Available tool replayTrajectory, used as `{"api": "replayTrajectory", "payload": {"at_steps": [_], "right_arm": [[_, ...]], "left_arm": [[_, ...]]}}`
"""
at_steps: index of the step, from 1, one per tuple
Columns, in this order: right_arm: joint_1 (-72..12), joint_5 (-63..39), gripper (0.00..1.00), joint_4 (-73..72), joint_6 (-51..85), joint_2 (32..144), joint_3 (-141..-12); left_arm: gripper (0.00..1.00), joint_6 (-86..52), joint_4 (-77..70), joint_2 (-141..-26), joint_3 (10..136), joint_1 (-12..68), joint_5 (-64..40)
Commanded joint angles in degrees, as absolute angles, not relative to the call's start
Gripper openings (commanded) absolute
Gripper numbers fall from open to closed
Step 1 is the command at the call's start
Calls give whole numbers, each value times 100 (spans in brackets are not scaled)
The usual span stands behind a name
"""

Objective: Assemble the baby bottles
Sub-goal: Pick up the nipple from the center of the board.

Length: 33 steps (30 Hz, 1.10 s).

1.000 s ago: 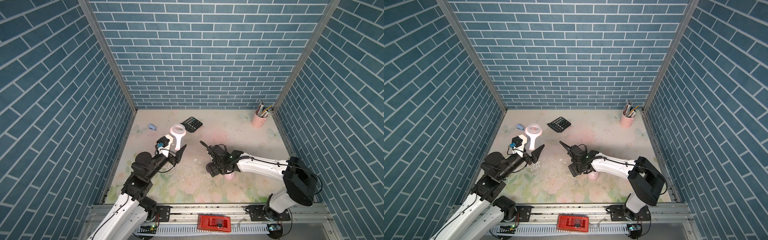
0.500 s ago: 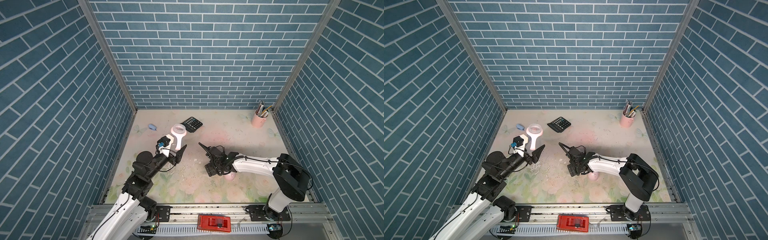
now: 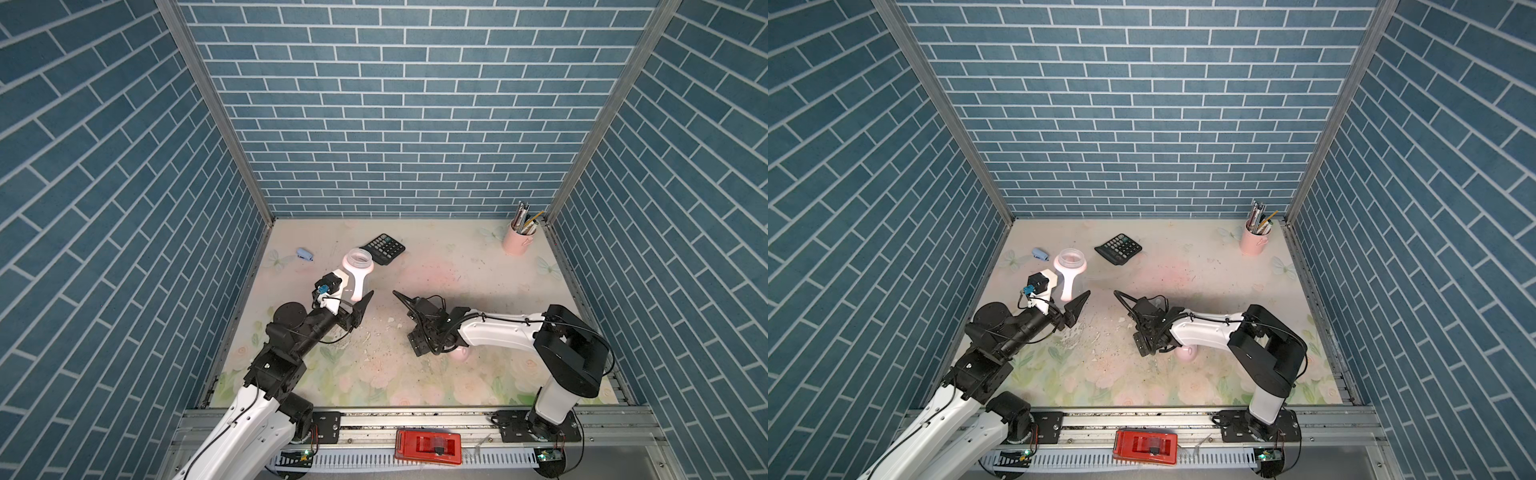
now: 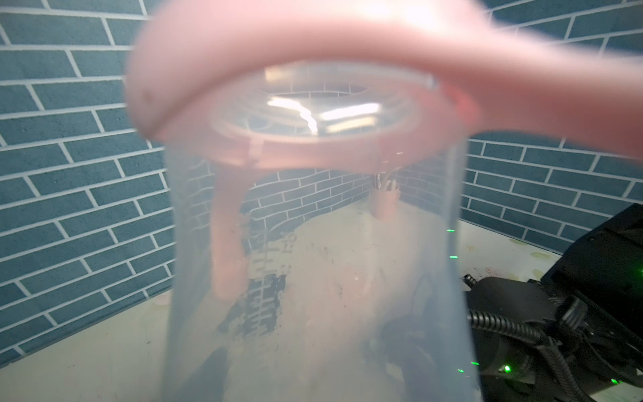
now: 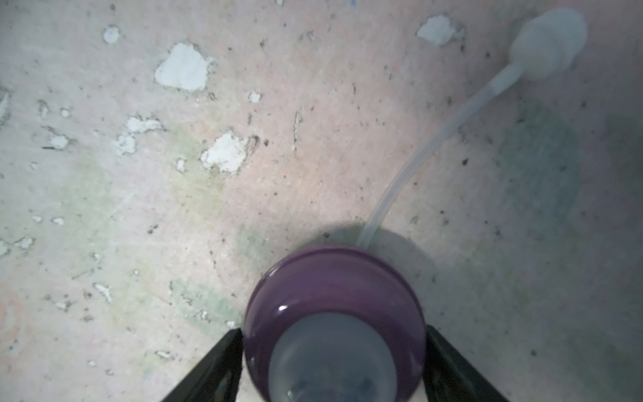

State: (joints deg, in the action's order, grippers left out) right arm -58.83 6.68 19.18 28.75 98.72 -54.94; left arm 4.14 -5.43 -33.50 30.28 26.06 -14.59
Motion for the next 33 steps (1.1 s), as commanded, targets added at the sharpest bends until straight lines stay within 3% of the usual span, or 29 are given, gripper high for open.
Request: {"api": "replayTrajectory", "payload": {"at_steps": [1,9,16,33], "right_arm": [[-5923,790,79,1996,3144,10054,-5531],[-5930,905,76,2013,3173,10070,-5526],[-5933,921,64,1991,3221,10017,-5496],[-5863,1221,53,3170,2745,8780,-6210]], "left_arm": [[61,475,-571,-3314,3145,2603,-1503],[60,483,-554,-3318,3164,2609,-1502],[61,484,-547,-3314,3164,2610,-1511],[61,523,-886,-3400,2951,2602,-1869]]}}
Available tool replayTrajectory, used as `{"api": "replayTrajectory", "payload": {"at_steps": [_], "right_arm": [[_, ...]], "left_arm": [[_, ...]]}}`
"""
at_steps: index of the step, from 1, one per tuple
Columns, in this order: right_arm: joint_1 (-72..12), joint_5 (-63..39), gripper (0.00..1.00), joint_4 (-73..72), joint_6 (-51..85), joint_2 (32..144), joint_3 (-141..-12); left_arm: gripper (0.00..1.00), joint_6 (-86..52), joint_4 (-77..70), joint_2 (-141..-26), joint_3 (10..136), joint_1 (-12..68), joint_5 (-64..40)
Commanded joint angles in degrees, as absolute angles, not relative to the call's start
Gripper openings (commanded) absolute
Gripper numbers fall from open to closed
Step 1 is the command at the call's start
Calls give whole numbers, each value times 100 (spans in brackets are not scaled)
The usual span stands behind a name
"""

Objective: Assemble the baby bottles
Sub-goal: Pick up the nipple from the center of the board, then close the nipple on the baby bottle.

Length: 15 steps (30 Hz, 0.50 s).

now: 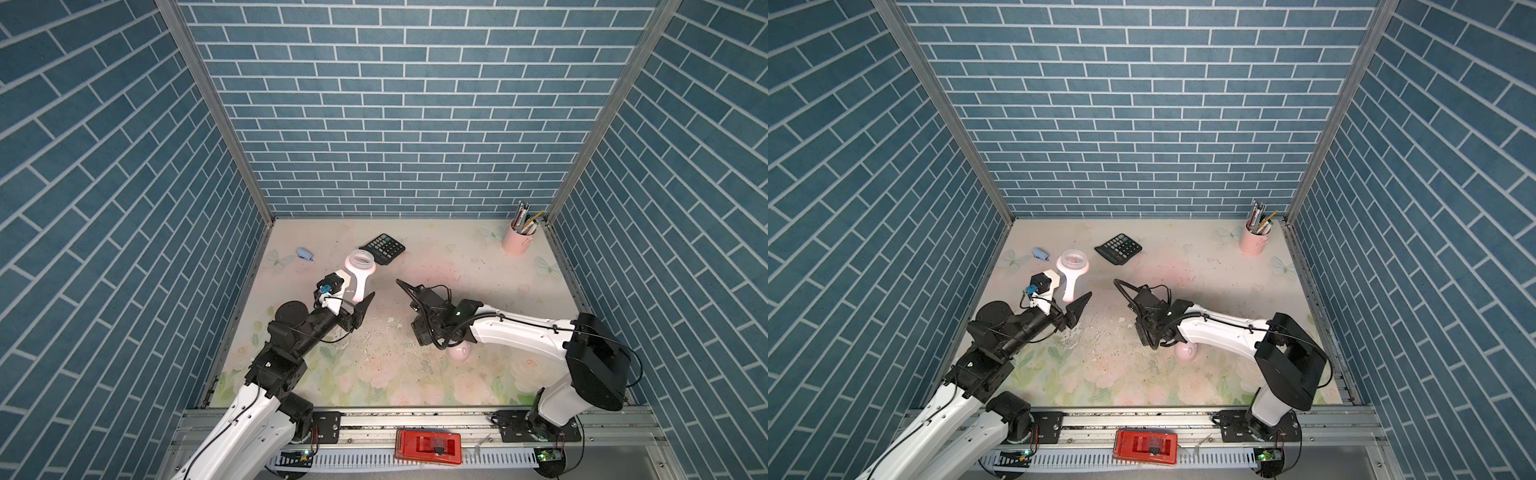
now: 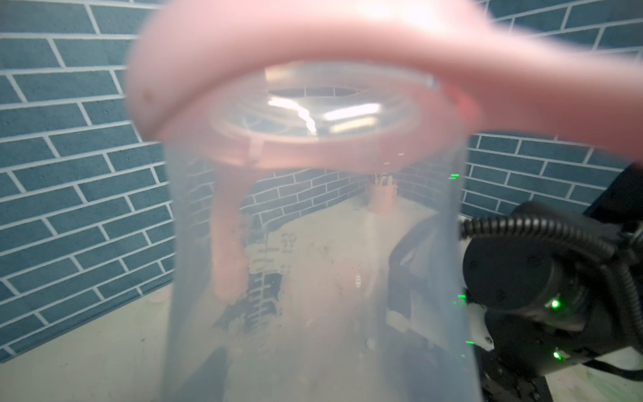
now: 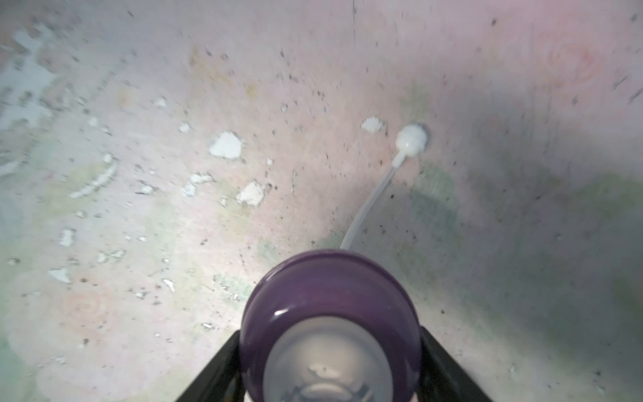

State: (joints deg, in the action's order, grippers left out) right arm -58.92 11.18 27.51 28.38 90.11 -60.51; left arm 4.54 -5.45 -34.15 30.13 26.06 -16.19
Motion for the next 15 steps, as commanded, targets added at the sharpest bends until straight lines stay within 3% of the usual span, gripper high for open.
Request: {"api": "replayTrajectory", "payload": {"at_steps": [1,11,15], "right_arm": [[-5839,1173,52,3211,2718,8704,-6267],[-5521,826,49,3881,2234,8022,-6924],[-5481,772,48,4177,1978,7863,-7175]], "left_arm": [[61,549,-947,-3409,2900,2608,-1951],[60,544,-2064,-3434,2029,2604,-2219],[56,744,-3228,-3590,1414,2604,-2580]]}}
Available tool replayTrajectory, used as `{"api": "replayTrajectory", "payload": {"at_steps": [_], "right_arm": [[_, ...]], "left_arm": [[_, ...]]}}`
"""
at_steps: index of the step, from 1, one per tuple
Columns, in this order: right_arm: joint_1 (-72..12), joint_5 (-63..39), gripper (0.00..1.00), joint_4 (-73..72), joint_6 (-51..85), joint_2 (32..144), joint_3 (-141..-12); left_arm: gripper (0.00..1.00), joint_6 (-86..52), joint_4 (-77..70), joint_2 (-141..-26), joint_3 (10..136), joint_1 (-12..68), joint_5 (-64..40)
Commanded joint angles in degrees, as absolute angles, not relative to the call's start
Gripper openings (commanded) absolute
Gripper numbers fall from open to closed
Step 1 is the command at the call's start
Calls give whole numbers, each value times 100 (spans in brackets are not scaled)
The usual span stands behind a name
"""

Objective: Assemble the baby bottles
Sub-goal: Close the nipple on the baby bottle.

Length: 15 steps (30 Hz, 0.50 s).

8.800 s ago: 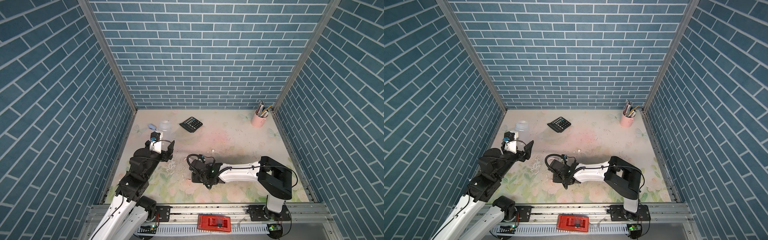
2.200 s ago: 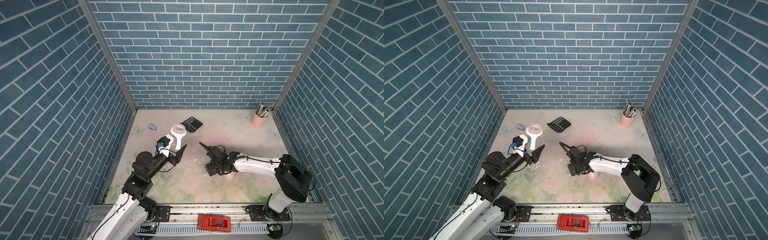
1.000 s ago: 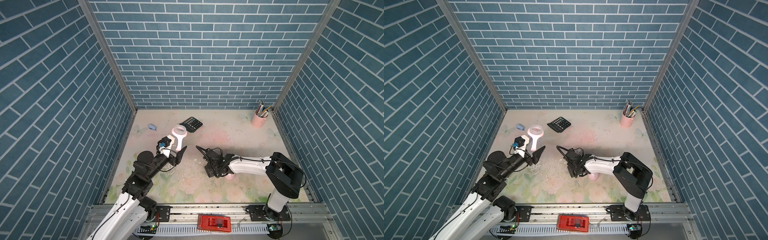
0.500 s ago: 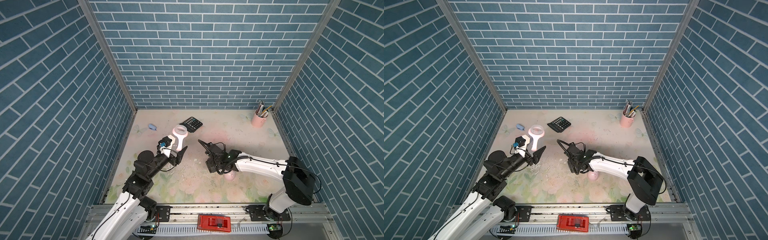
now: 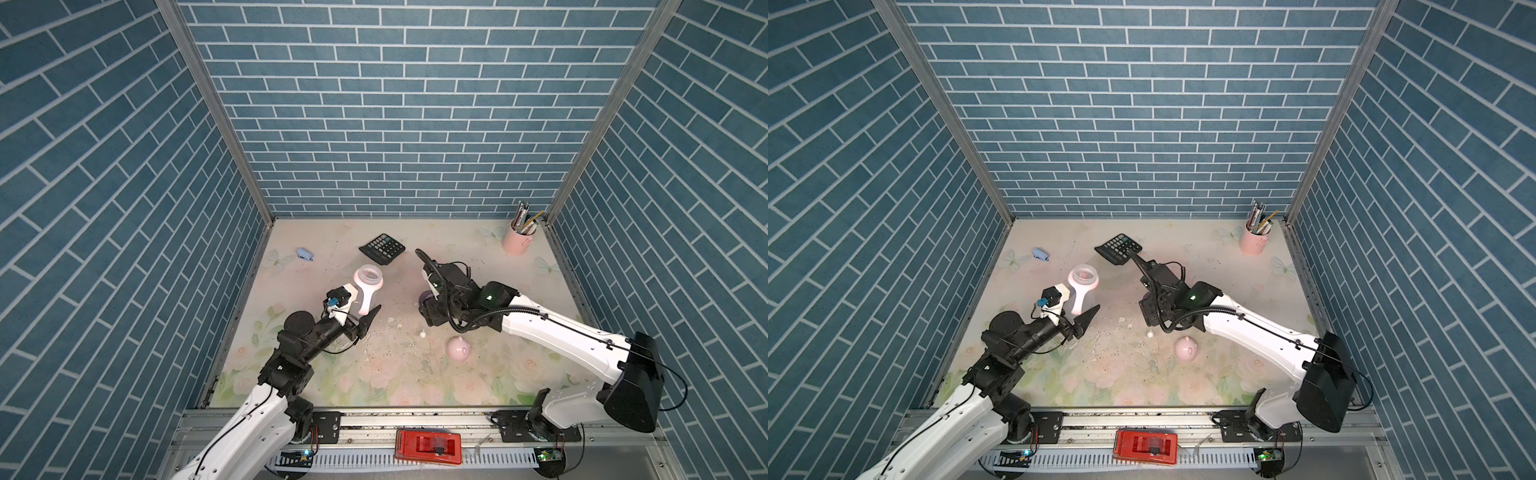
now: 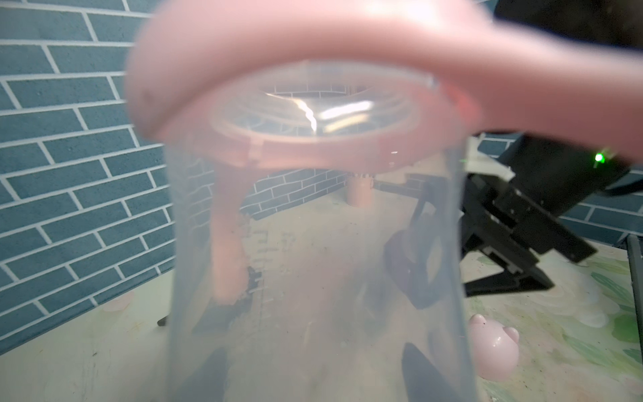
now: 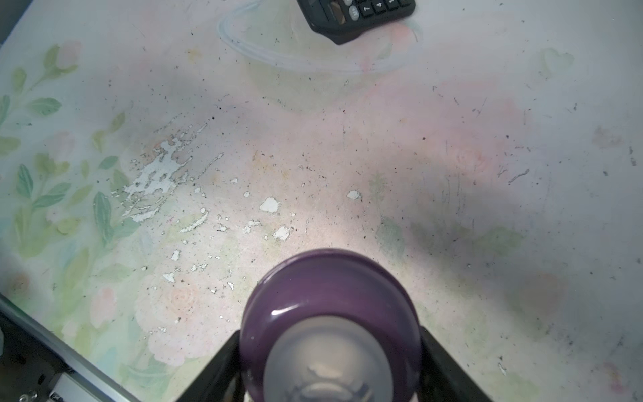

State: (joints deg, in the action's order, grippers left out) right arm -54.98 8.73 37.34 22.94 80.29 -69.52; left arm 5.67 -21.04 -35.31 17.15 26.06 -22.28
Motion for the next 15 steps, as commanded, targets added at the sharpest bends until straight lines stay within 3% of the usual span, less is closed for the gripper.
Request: {"api": "replayTrajectory", "payload": {"at_steps": [1,15], "right_arm": [[-5478,742,48,4258,1930,7825,-7246],[-5434,217,48,5894,1225,7700,-9790]], "left_arm": [[55,755,-3473,-3618,1311,2606,-2632],[55,738,-3925,-4409,1317,2605,-3442]]}}
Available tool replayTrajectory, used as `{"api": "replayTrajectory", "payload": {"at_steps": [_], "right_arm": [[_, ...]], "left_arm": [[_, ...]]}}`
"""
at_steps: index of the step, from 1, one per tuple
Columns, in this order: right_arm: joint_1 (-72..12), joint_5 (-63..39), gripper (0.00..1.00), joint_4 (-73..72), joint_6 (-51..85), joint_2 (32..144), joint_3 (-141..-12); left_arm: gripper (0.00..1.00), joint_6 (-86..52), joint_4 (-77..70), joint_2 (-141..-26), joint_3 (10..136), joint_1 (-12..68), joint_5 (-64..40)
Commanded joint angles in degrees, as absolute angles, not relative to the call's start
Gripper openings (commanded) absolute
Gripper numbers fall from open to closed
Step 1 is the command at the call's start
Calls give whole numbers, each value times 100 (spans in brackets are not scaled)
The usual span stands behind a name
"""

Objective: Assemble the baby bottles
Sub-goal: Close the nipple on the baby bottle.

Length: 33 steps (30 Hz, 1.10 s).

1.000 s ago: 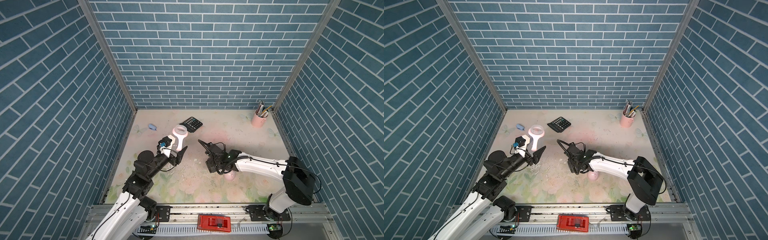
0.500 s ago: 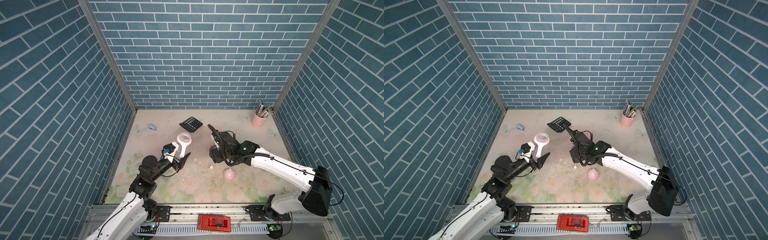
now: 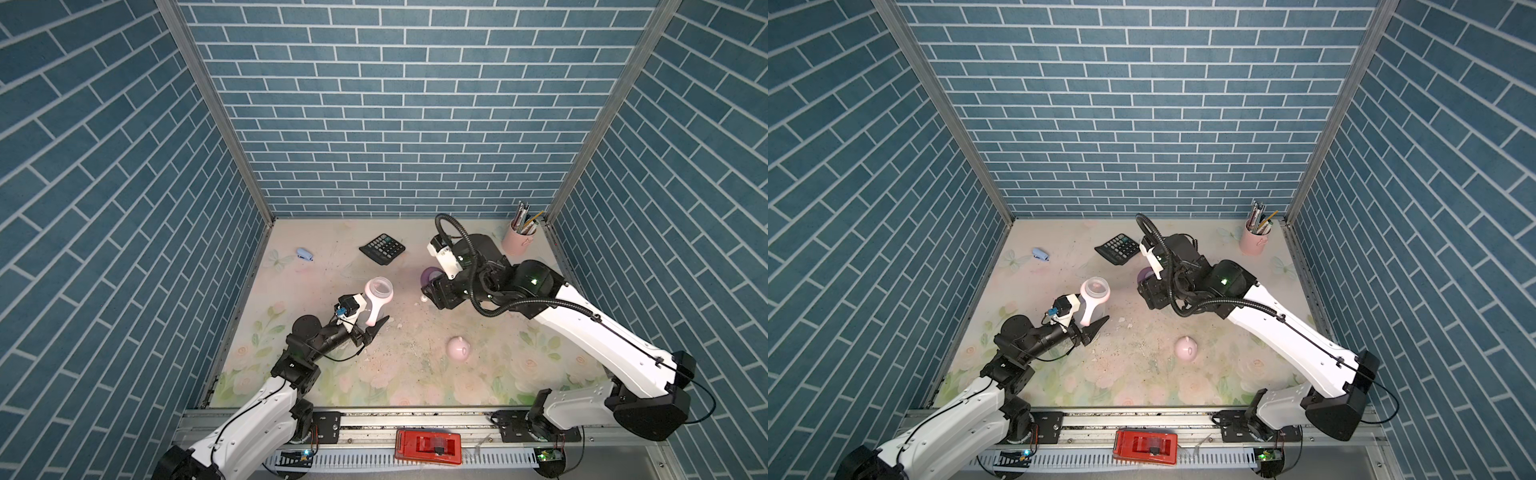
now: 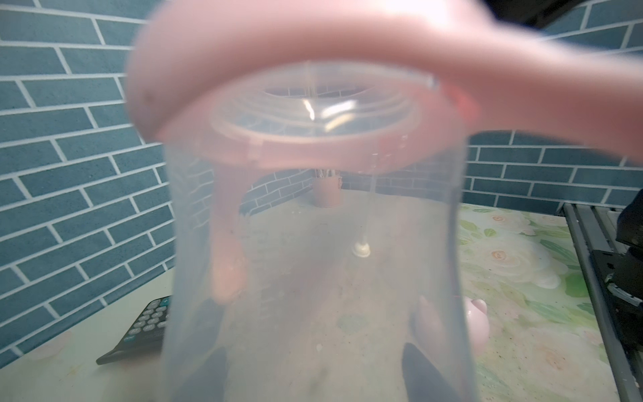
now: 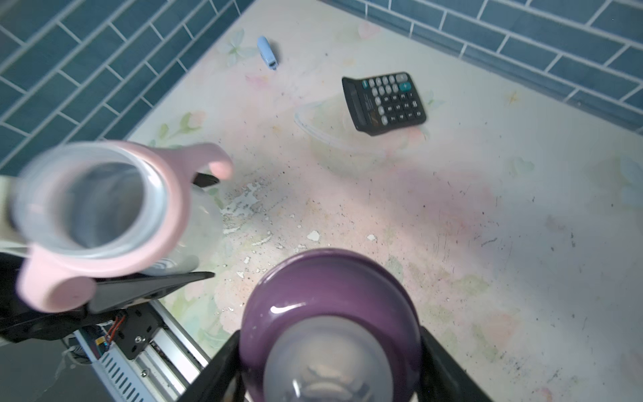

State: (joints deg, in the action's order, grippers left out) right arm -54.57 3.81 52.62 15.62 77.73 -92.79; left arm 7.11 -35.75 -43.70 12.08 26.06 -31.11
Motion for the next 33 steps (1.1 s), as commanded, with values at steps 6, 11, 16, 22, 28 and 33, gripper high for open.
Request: {"api": "replayTrajectory", "payload": {"at_steps": [6,11,16,22,28,33], "right_arm": [[-5433,-2,48,6580,1007,8009,-11107],[-5431,-236,47,6944,914,8241,-11929],[-5431,-412,46,7196,777,8512,-12483],[-5436,-466,46,7219,626,8766,-12746],[-5449,-813,45,7113,633,8920,-12890],[-5449,-903,44,7089,648,9034,-13079]], "left_arm": [[55,773,-3867,-4504,1382,2605,-3637],[55,792,-3827,-4634,1407,2607,-3841],[55,723,-3823,-5015,1602,2609,-4121],[54,790,-3842,-5448,1865,2610,-4331],[54,628,-3763,-5676,2046,2633,-4765],[54,661,-3730,-5730,2054,2673,-4802]]}}
